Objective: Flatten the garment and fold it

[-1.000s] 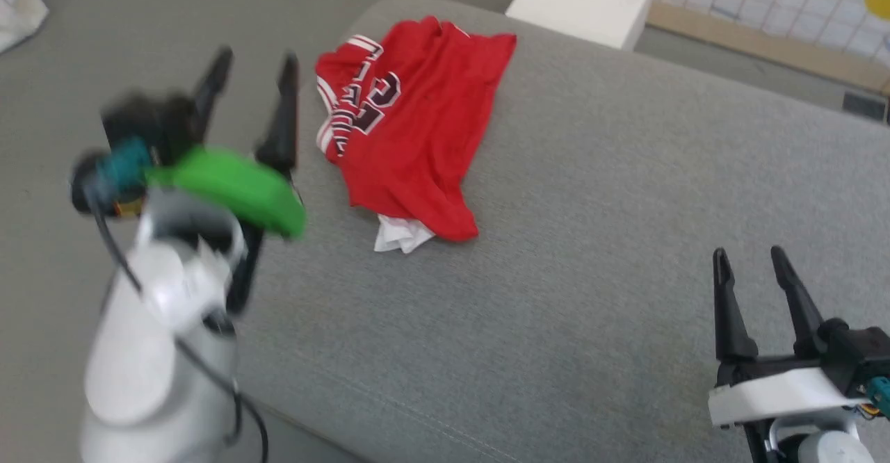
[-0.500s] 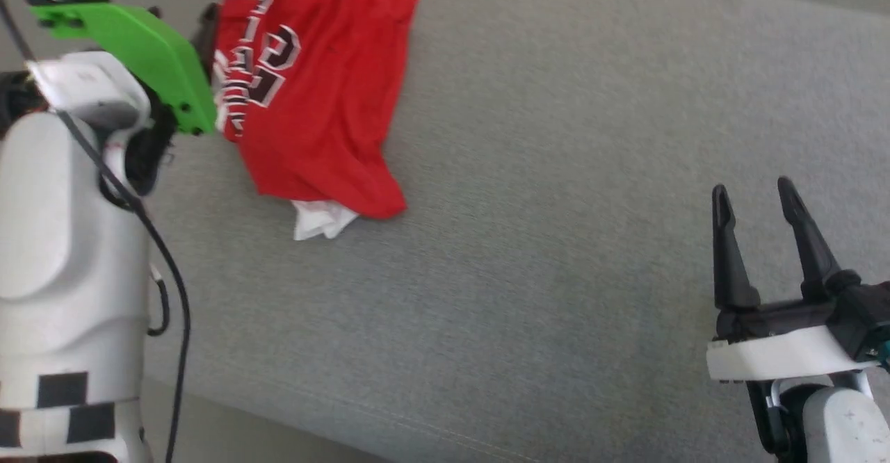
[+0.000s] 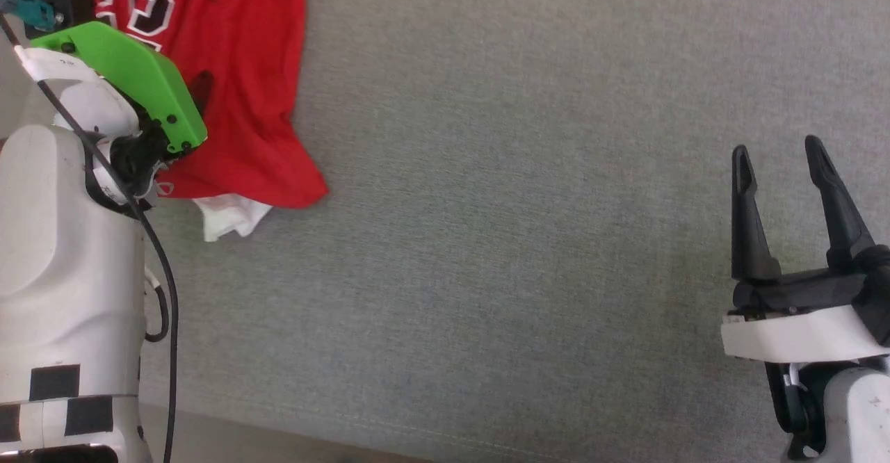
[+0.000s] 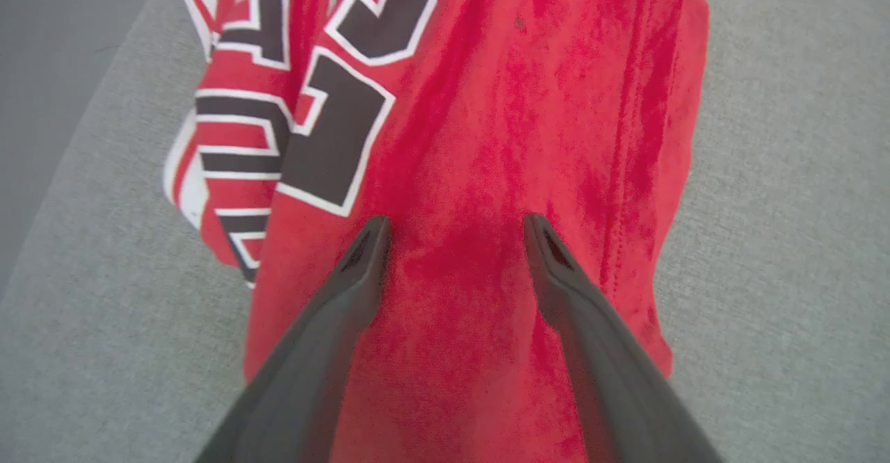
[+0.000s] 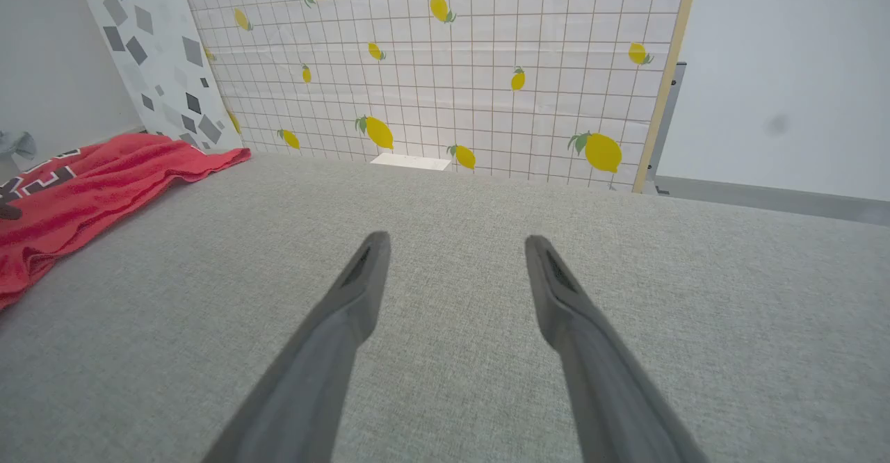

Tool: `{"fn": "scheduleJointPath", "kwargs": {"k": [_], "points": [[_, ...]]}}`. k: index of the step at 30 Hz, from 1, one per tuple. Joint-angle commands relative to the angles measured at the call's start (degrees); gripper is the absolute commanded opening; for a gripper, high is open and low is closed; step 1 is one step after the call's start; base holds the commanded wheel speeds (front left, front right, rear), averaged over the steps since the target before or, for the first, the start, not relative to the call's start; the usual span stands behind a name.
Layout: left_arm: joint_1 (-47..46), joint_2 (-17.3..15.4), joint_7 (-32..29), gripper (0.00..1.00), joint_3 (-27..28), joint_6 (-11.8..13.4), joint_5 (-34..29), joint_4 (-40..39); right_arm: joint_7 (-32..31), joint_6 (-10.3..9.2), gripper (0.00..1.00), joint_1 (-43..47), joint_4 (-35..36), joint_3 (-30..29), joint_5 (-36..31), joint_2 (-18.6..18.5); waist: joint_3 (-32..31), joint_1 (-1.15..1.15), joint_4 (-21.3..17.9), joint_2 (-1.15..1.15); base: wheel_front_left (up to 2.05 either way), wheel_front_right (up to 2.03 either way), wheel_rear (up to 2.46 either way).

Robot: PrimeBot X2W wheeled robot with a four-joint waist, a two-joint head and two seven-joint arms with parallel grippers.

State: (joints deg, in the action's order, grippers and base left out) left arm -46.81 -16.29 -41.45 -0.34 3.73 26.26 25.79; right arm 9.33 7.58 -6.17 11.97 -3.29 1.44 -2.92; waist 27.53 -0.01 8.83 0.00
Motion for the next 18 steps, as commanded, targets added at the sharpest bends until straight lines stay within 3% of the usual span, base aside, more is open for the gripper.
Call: {"fn": "scheduleJointPath", "kwargs": {"k": [1,3,4,5,18], "points": [[-0.2,-0.1,-0.5,1.0,0.1,1.0,-0.4,0.7,-0.1,-0.09,1.0,-1.3,0.7,0.3,-0.5,0.0,3.8,0.01,-2.3,0.0,0.0,0.0,0.0],[-0.4,-0.4,-1.1,1.0,-0.3,1.8,-1.1,1.5,-0.2,-0.09,1.0,-1.7,1.0,0.5,-0.4,0.0,4.8,0.01,-2.5,0.0,0.0,0.0,0.0],[-0.9,-0.7,-1.6,0.06,-0.5,2.2,-1.3,2.4,-0.3,-0.09,1.0,-2.1,1.3,0.8,-0.3,0.0,6.0,0.01,-2.8,0.0,0.0,0.0,0.0],[-1.1,-0.8,-1.4,0.0,-0.5,1.8,-1.1,2.5,-0.3,-0.09,1.0,-2.3,1.4,0.8,-0.3,0.0,6.2,0.01,-2.9,0.0,0.0,0.0,0.0],[-3.1,-2.5,3.9,0.0,0.6,-0.5,0.2,4.3,0.9,-0.09,1.0,-3.3,-0.8,1.0,0.6,0.0,2.3,0.01,-3.4,0.0,0.0,0.0,0.0]]}}
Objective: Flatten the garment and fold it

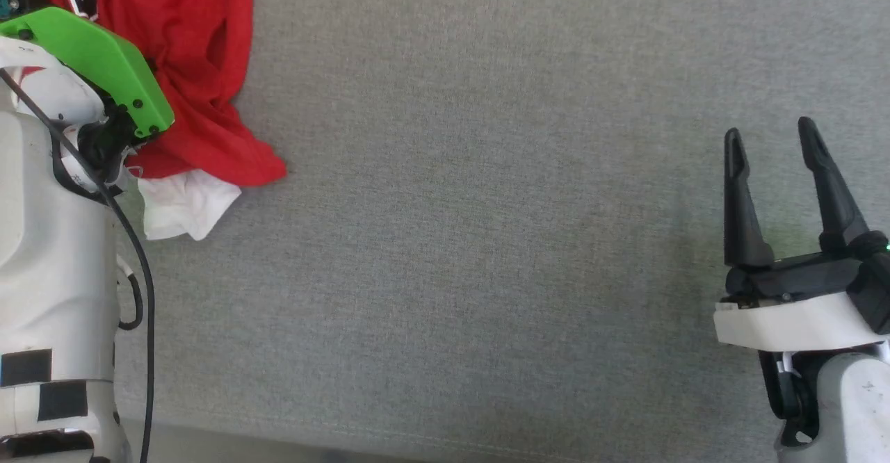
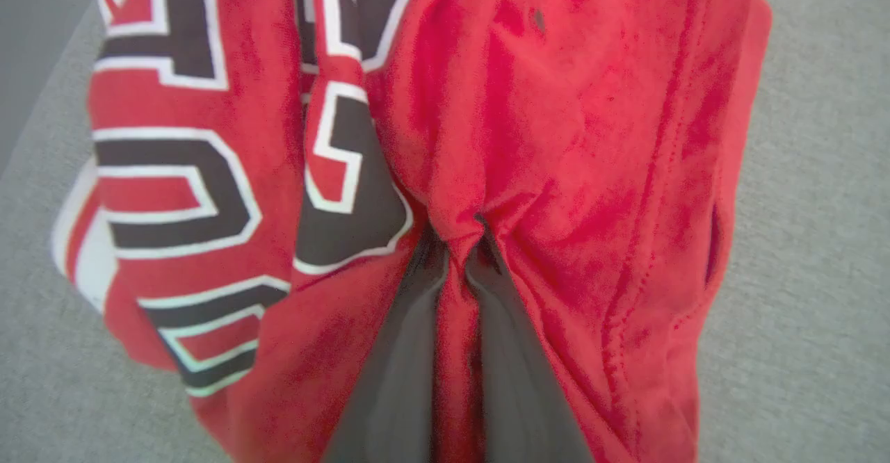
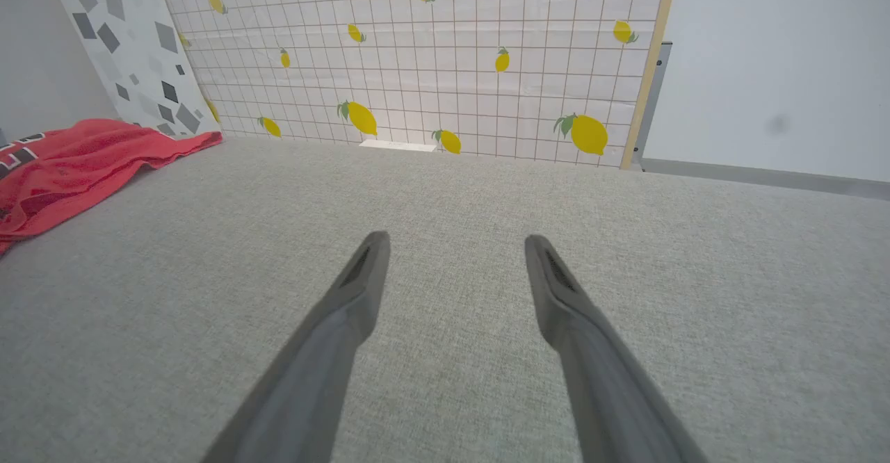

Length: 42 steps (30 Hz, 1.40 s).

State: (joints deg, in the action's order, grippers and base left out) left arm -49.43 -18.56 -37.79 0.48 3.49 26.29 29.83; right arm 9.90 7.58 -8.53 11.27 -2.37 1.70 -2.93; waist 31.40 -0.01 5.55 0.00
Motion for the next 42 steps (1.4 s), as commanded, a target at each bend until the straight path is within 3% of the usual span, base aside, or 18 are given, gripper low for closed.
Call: {"fn": "scheduleJointPath", "kwargs": {"k": [1,9,20,35,42], "points": [[-0.7,-0.6,0.6,0.0,-0.3,-0.7,0.2,0.2,0.6,-0.09,1.0,-0.9,-0.5,0.2,0.5,0.0,-2.4,0.01,-0.2,0.0,0.0,0.0,0.0],[-1.8,-2.2,1.5,0.0,-1.8,-4.2,0.2,-2.3,2.7,-0.09,1.0,0.5,-3.9,-0.8,3.4,0.0,-10.6,0.01,-0.9,0.0,0.0,0.0,0.0],[-4.1,-1.6,0.3,0.0,-4.9,-7.2,1.0,-9.6,4.6,-0.09,1.0,4.1,-8.4,-3.6,7.6,0.0,-22.4,0.01,-2.7,0.0,0.0,0.0,0.0],[-3.3,8.4,-3.4,0.0,-14.8,-9.7,5.9,-22.8,5.1,-0.09,1.0,7.5,-9.1,-5.6,10.0,0.0,-28.5,0.01,-7.0,0.0,0.0,0.0,0.0],[1.8,14.1,1.8,0.0,-20.2,-9.1,7.2,-27.6,5.1,-0.09,1.0,7.6,-8.1,-6.2,9.8,0.0,-27.3,0.01,-9.7,0.0,0.0,0.0,0.0]]}}
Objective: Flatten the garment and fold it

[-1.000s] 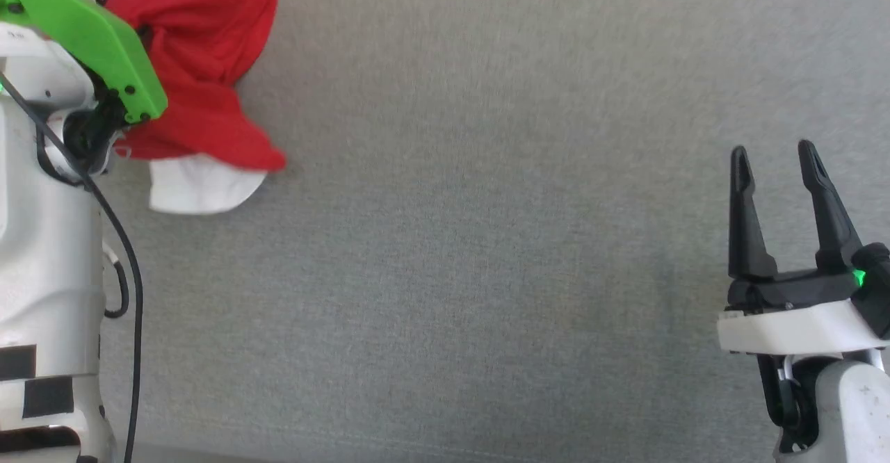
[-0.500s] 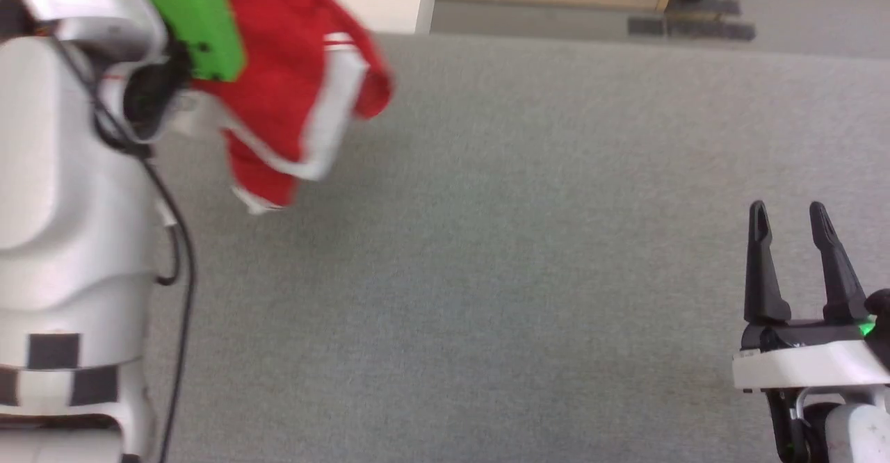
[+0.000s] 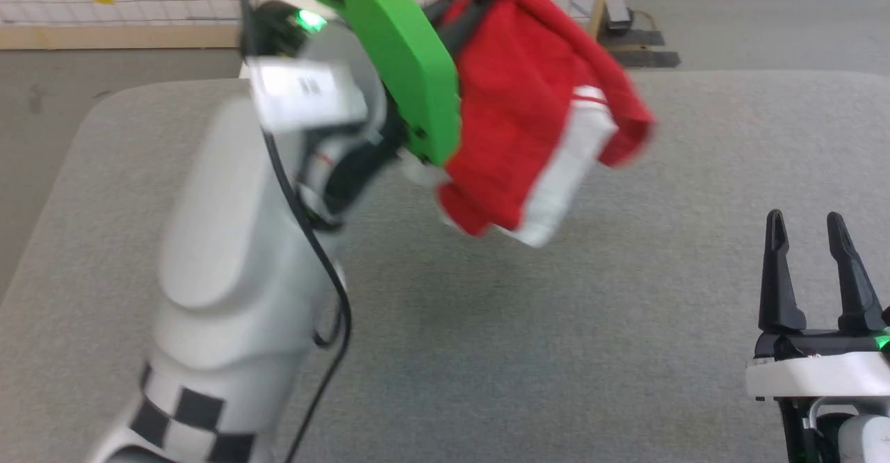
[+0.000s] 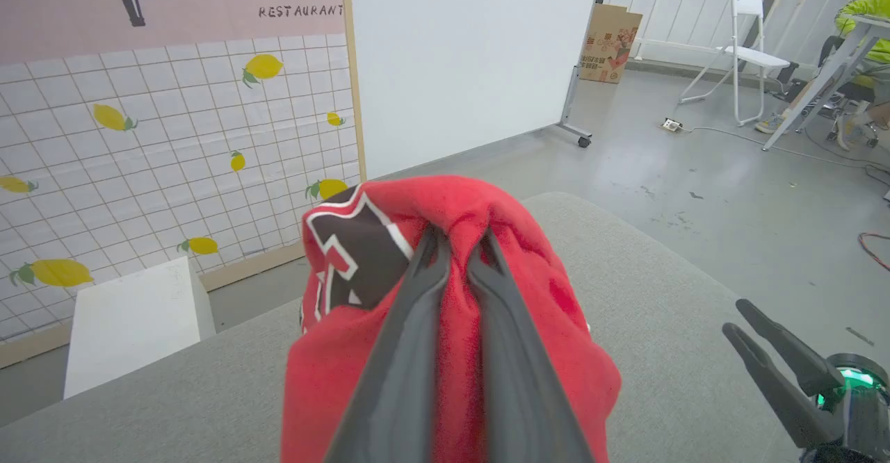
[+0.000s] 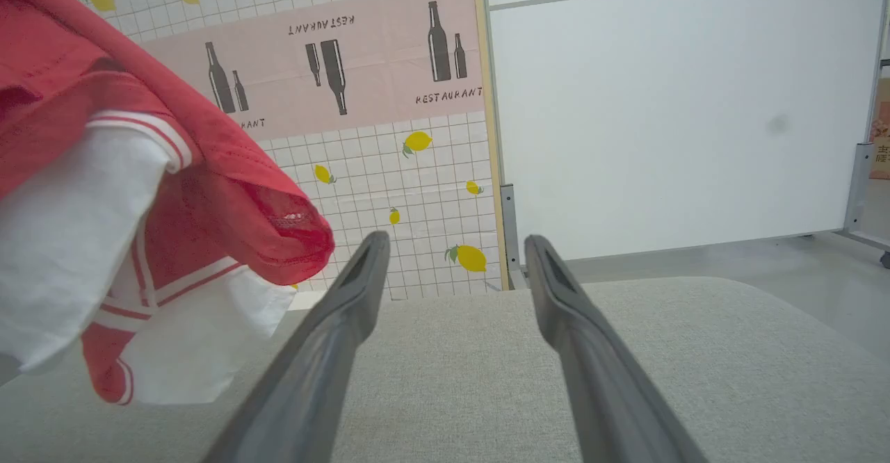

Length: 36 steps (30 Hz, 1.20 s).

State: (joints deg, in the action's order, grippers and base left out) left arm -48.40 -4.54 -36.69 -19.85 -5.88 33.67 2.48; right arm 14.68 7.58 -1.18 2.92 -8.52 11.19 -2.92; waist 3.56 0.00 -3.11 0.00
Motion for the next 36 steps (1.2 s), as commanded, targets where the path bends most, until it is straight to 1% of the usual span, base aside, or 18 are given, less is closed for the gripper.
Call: {"fn": "scheduleJointPath", "kwargs": {"k": [1,3,5,6,8,9,11,14,18,19,20,21,26,31,34,36], "points": [[1.5,0.4,2.4,0.0,-0.6,0.8,-0.6,-0.4,0.3,-0.09,1.0,0.3,0.4,-0.2,0.3,0.0,0.8,0.0,-1.4,0.0,0.0,0.0,0.0],[3.5,1.0,6.0,0.0,-3.3,1.4,-2.3,0.0,0.3,-0.09,1.0,0.1,0.6,-0.3,0.3,0.0,1.6,0.0,-2.0,0.0,0.0,0.0,0.0],[6.5,1.4,10.2,0.0,-5.8,3.4,-2.5,1.6,0.3,-0.09,1.0,0.0,0.8,-0.3,0.1,0.0,2.6,0.0,-2.8,0.0,0.0,0.0,0.0],[7.7,1.5,11.9,0.0,-7.1,4.1,-2.9,2.5,0.3,-0.09,1.0,-0.1,0.9,-0.3,0.1,0.0,3.0,0.0,-3.1,0.0,0.0,0.0,0.0],[10.3,1.6,15.9,0.0,-9.4,6.5,-3.4,5.0,0.3,-0.09,1.0,-0.3,1.1,-0.3,0.0,0.0,4.2,0.0,-3.7,0.0,0.0,0.0,0.0],[11.3,1.6,17.8,0.0,-11.4,7.4,-4.4,6.9,0.3,-0.09,1.0,-0.6,1.3,-0.3,0.0,0.0,4.9,0.0,-4.1,0.0,0.0,0.0,0.0],[13.5,1.6,20.7,0.0,-14.3,9.0,-3.5,10.5,0.3,-0.09,1.0,-1.0,1.4,-0.1,0.0,0.0,5.9,0.0,-4.7,0.0,0.0,0.0,0.0],[14.7,1.6,23.4,0.0,-18.6,10.2,-3.4,16.7,0.3,-0.09,1.0,-1.9,1.5,0.2,0.2,0.0,7.5,0.0,-5.4,0.0,0.0,0.0,0.0],[14.5,1.7,26.0,0.0,-21.9,11.8,0.1,23.2,0.3,-0.09,1.0,-2.8,1.5,0.3,0.3,0.0,8.8,0.0,-6.0,0.0,0.0,0.0,0.0],[13.9,1.7,26.9,0.25,-22.4,12.4,1.1,24.3,0.3,-0.09,1.0,-3.0,1.4,0.3,0.4,0.0,9.0,0.0,-6.0,0.0,0.0,0.0,0.0],[13.4,1.7,27.7,0.76,-23.0,12.8,1.6,25.1,0.3,-0.09,1.0,-3.1,1.3,0.2,0.4,0.0,9.1,0.0,-5.9,0.0,0.0,0.0,0.0],[12.7,1.7,28.6,1.0,-23.5,13.1,2.3,25.8,0.3,-0.09,1.0,-3.1,1.2,0.0,0.3,0.0,9.1,0.0,-5.8,0.0,0.0,0.0,0.0],[9.9,1.7,32.3,1.0,-25.0,14.0,5.5,27.0,0.3,-0.09,1.0,-3.0,0.7,-0.7,0.2,0.0,7.9,0.0,-4.6,0.0,0.0,0.0,0.0],[9.2,1.6,36.0,1.0,-23.9,14.9,6.8,25.1,0.3,-0.09,1.0,-2.1,0.6,-0.9,0.0,0.0,5.2,0.0,-3.0,0.0,0.0,0.0,0.0],[10.8,-0.3,38.7,1.0,-22.3,16.1,6.8,21.8,0.3,-0.09,1.0,-1.3,0.5,-1.0,-0.1,0.0,3.7,0.0,-2.3,0.0,0.0,0.0,0.0],[12.7,-2.6,41.1,1.0,-21.2,17.5,6.0,18.8,0.3,-0.09,1.0,-0.8,0.5,-1.0,-0.2,0.0,2.8,0.0,-1.8,0.0,0.0,0.0,0.0]]}}
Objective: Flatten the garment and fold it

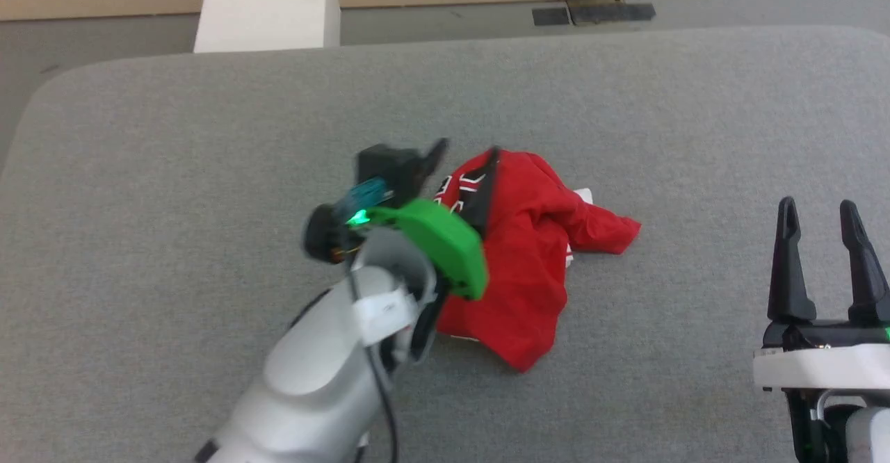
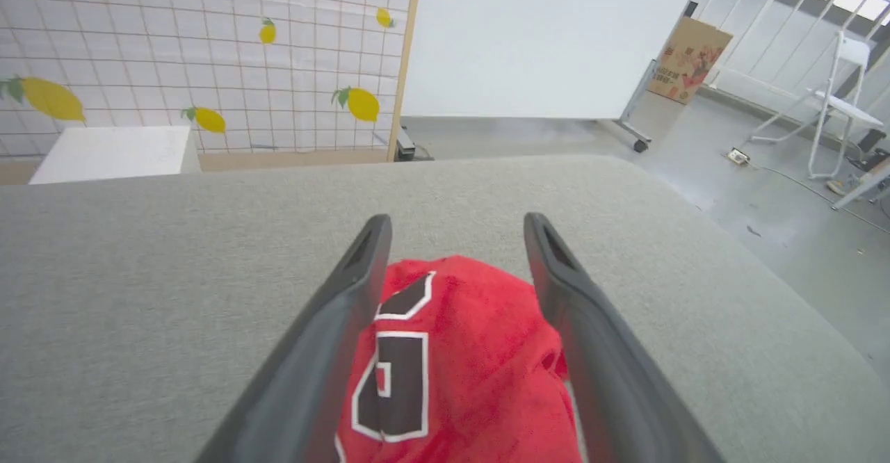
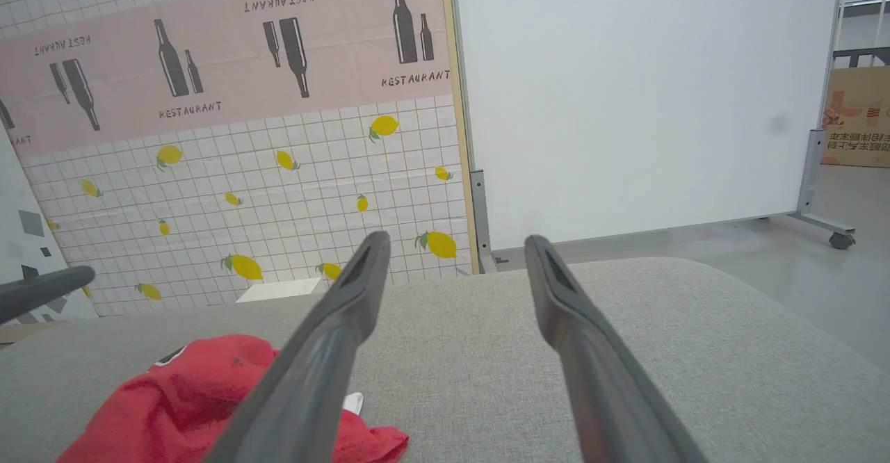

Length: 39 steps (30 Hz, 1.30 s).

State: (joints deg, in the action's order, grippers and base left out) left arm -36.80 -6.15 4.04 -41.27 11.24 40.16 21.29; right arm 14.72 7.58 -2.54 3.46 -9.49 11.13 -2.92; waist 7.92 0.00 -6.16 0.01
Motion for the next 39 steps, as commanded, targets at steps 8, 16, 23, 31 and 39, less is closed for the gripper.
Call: {"fn": "scheduleJointPath", "kwargs": {"k": [8,16,23,31,39], "points": [[15.8,-11.0,10.5,1.0,6.1,6.7,-5.8,-15.6,0.3,-0.09,1.0,2.9,0.2,0.2,-0.2,0.0,-3.5,0.0,2.4,-0.01,0.0,0.0,0.0],[37.2,-9.7,10.9,1.0,20.1,8.3,-14.1,-30.7,0.3,-0.09,1.0,6.2,-0.7,0.1,0.3,0.0,-3.9,0.0,3.5,-0.01,0.0,0.0,0.0],[44.1,-6.2,11.0,1.0,24.1,4.4,-20.2,-30.2,0.1,-0.09,1.0,7.6,-2.4,-0.2,1.0,0.0,-4.1,0.0,5.4,-0.01,0.0,0.0,0.0],[42.6,-2.1,11.0,1.0,26.4,-0.5,-24.3,-28.5,-8.9,-0.09,1.0,-0.5,-0.8,0.9,-2.4,0.0,-1.9,0.0,6.9,-0.01,0.0,0.0,0.0],[39.8,0.6,11.0,1.0,26.9,-3.8,-25.3,-26.3,-28.4,-0.09,1.0,-12.8,-3.0,7.0,0.1,-8.7,2.9,0.0,8.0,-0.01,0.0,0.0,0.0]]}}
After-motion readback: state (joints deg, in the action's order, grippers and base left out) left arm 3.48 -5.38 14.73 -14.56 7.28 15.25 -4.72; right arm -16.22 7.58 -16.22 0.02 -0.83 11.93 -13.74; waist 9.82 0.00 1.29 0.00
